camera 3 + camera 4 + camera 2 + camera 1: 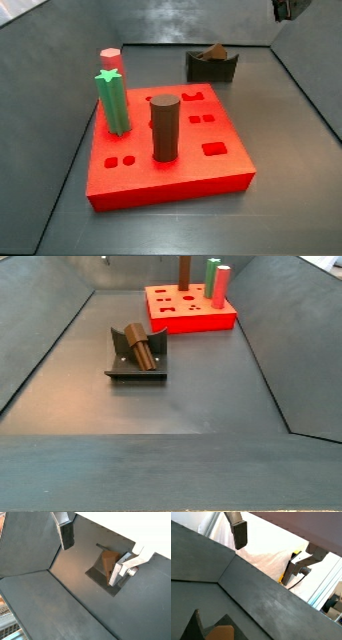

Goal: Pick up the 3 prong object. Move up. Place the 3 prong object on the fixture. Regrasp the 3 prong object. Move to above the board. Insert the 3 prong object.
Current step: Regrasp the 3 prong object.

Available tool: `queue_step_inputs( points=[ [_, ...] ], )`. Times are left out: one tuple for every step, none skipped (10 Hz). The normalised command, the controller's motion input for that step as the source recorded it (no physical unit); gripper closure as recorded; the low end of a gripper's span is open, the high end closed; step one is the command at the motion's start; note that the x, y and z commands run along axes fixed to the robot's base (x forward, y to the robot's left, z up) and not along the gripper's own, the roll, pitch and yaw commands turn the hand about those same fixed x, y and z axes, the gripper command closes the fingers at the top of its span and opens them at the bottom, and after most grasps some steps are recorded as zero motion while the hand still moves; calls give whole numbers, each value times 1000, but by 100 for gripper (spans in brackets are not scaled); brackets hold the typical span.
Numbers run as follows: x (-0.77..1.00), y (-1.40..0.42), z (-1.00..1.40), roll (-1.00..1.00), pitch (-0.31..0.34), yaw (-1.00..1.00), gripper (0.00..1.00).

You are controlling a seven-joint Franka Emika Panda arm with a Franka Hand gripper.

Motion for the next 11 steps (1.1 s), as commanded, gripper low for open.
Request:
queue_step_inputs(
  points=[
    [102,-34,-15,227,104,207,0],
    [90,-42,-15,186,69,209,0],
    [91,-45,-20,167,41,203,0],
    [40,69,-1000,119,85,195,0],
    [44,69,-1000,119,75,178,0],
    [59,59,-1000,116,28,169,0],
    [68,54,-1000,107,1,160,0],
    [76,50,-1000,96,-20,141,0],
    [86,44,-1000,85,-40,125,0],
    [99,38,-1000,75,-60,98,0],
    [105,34,-1000,71,-71,76,0]
  ],
)
